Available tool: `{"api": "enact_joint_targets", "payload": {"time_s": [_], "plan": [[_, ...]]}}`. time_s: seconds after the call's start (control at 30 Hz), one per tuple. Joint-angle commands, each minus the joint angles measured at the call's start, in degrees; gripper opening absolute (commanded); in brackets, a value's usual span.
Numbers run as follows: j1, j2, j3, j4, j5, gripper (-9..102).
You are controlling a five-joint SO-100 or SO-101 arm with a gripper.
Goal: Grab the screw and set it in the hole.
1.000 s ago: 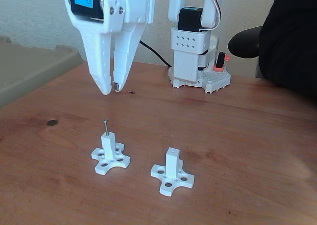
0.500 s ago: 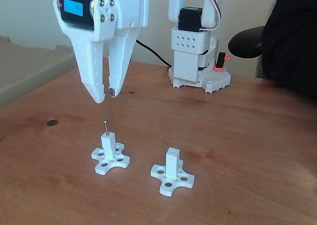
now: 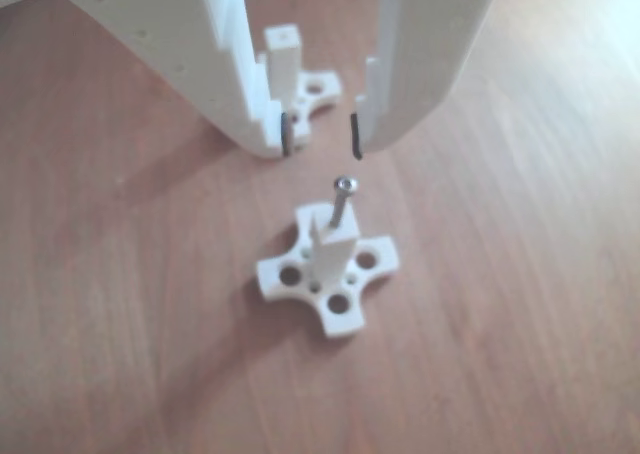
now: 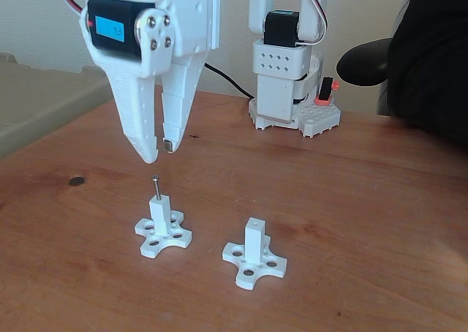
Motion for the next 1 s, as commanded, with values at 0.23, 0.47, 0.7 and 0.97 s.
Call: {"api": "enact_joint_targets", "payload": {"time_s": [0.23, 0.47, 0.7, 0.97], "plan": [[-0.35, 0.44, -4.92, -2.64, -0.79, 7], [-0.35, -0.44, -5.01, -2.9, -1.05, 7], [-0.26, -1.49, -5.45, -3.08, -1.05, 7], [-0.18, -2.29, -5.45, -3.96, -1.05, 7]]}}
